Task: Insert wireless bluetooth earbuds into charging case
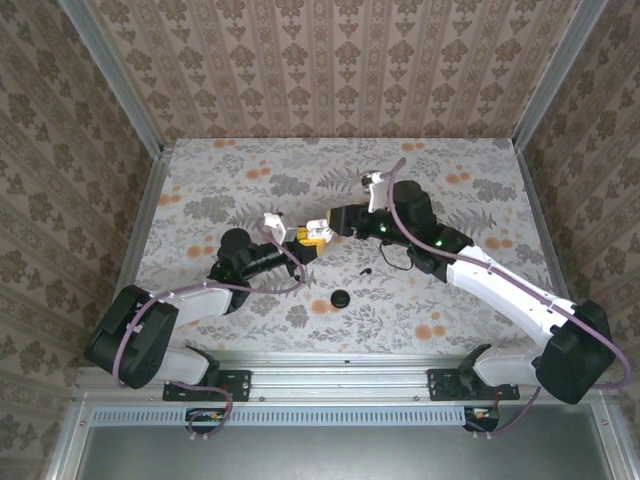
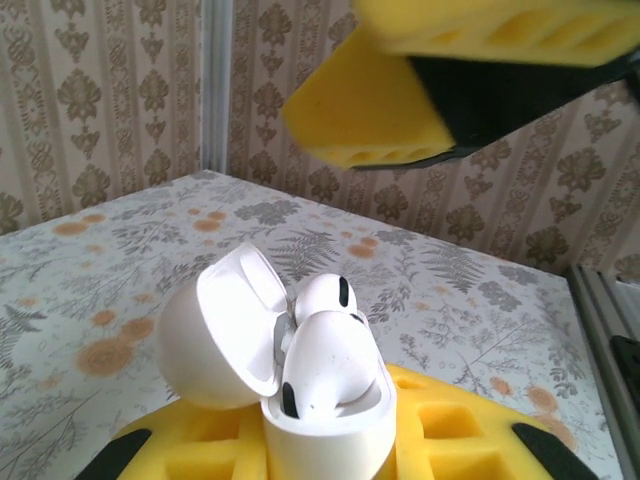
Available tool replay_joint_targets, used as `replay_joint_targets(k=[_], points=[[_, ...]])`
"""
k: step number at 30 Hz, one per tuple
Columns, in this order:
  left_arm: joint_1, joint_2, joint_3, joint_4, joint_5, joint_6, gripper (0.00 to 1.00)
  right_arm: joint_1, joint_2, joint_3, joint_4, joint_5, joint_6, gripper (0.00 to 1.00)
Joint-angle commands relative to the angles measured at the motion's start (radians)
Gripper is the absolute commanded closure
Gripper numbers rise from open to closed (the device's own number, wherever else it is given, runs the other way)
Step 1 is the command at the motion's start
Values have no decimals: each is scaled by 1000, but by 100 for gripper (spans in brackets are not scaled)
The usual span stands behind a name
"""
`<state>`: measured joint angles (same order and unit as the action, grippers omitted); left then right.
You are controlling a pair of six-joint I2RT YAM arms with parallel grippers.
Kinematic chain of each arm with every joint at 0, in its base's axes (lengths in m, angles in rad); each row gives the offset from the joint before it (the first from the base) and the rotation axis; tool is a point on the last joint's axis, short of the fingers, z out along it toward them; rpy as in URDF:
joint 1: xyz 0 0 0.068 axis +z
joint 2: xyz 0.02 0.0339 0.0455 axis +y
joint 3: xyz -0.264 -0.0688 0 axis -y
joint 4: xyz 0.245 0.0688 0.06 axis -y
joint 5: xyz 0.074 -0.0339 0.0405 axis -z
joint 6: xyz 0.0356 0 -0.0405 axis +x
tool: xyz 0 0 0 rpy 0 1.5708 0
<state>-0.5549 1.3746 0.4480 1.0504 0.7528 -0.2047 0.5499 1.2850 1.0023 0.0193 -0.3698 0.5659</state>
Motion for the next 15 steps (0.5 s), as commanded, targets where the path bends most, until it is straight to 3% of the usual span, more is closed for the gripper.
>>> replay_joint_targets(k=[1,8,15], points=[[6,-14,36,86,88,-44,90,-48,34,-6,41,-236,21,36],[4,16,52,139,141,-107,90,-73,157,38,114,-428,78,31],[6,24,63,111,126,-123,90,-73,205,41,248,-543,158,35]])
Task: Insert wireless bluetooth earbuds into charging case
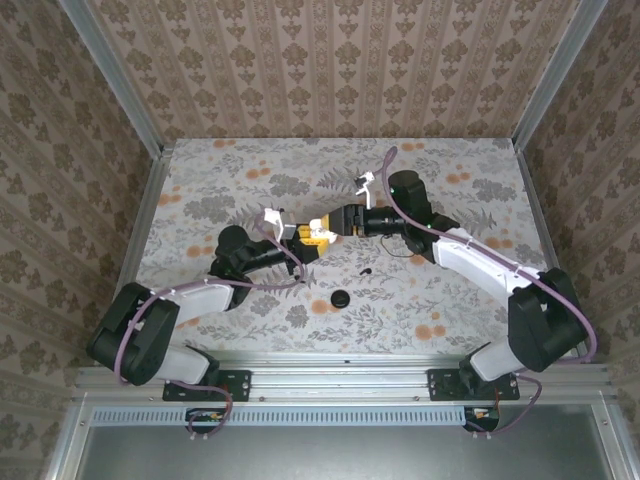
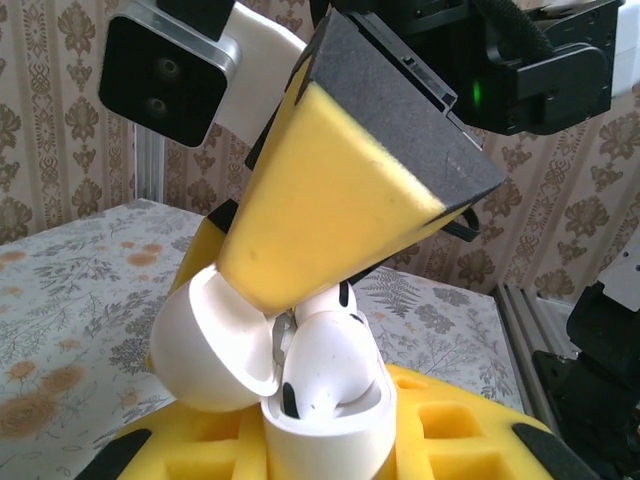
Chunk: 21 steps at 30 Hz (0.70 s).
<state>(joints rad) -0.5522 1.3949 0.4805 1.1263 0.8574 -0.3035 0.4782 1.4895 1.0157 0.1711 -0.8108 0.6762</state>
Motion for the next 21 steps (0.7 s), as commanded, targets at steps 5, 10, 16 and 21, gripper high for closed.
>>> replay_joint_targets(k=[5,10,16,21], points=[[16,7,30,-16,-11,-21,90,-1,-41,8,145,-132,83,42],[43,11,22,-16,-32,-45,90,-2,-91,-19,148,-133,95,48],[78,10,15,-73,-114,-110,90,-31,-164,-40,16,-46,50,50],[167,3,18,-252,-209,-264,89,-55,-105,54,-391,172,-60,47]])
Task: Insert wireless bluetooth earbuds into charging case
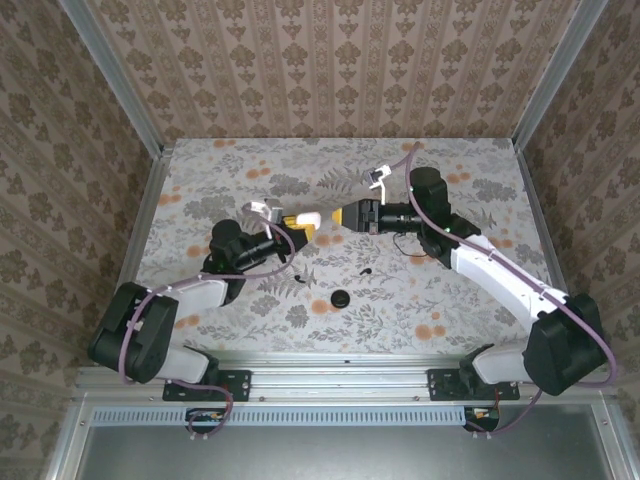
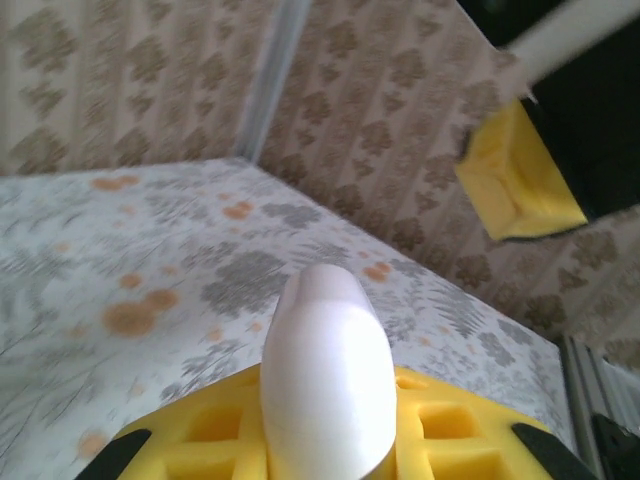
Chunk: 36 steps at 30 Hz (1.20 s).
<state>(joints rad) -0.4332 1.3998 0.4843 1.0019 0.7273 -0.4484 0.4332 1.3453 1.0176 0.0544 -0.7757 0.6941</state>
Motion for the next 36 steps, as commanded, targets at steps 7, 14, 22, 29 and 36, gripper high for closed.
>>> replay_joint_targets(k=[7,14,22,29,36], points=[[197,11,130,-713,-133,-274,88,69,224,206,-780,396,-112,55],[297,110,155,-881,-105,-335,86,236,365,326,-1015,522,-9,37],[347,267,194,-879,-15,-388,83,315,545,427,-1091,550,-39,28],[375,318,173,-885,-6,-404,76,341,664,497,-1091,559,-83,26],[394,261,167,-1001,-67,-357,50,361,734,529,-1124,583,-105,27]])
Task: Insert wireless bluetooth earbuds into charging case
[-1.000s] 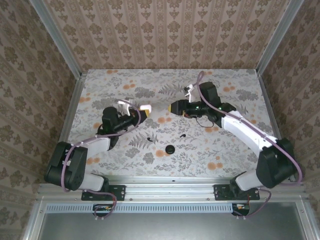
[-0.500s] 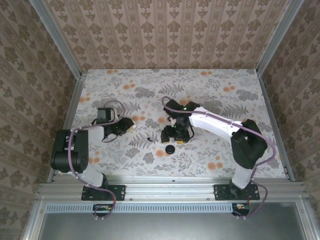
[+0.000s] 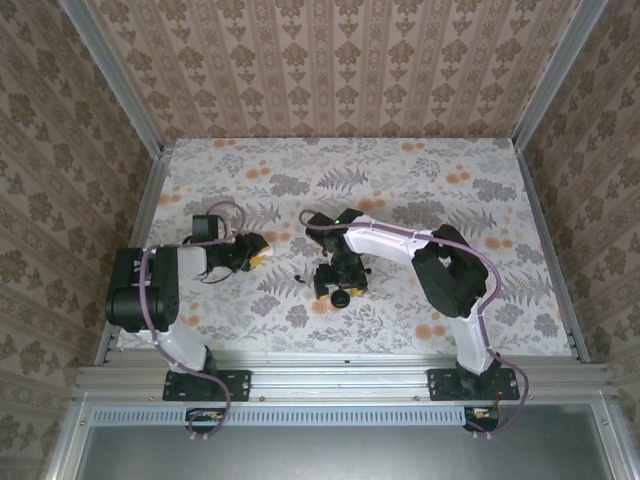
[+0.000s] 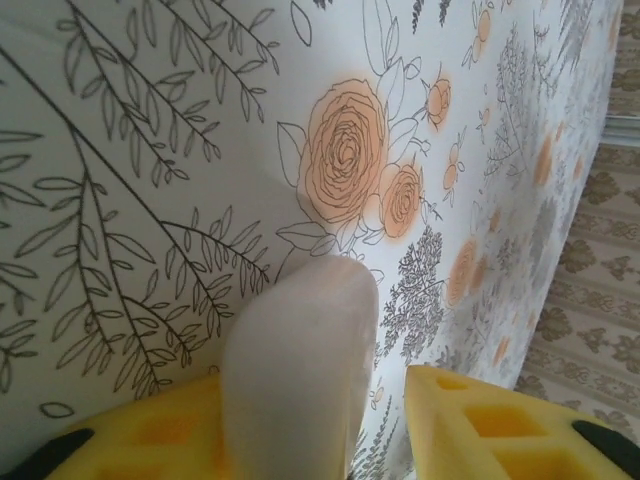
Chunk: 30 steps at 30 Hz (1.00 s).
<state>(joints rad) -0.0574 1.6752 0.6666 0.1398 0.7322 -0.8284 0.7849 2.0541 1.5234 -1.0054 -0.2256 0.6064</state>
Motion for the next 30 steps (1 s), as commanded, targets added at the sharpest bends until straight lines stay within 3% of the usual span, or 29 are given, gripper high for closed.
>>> replay_joint_targets(k=[1,9,15,22,30], points=[[19,-29,-15,-160,-83,31,48,11,31,24,-66,39,-16,27],[32,-152,-12,-316,-197,89,37,13,59,6,-31,62,-16,31],[31,-230,-9,-401,-251,118,36,14,43,-28,24,91,-36,46],[21,-343,41,-538,-305,197,37,11,-110,-139,168,153,-128,56],[-48,-371,79,-499,-39,349,41,12,-388,-283,460,190,-463,58]])
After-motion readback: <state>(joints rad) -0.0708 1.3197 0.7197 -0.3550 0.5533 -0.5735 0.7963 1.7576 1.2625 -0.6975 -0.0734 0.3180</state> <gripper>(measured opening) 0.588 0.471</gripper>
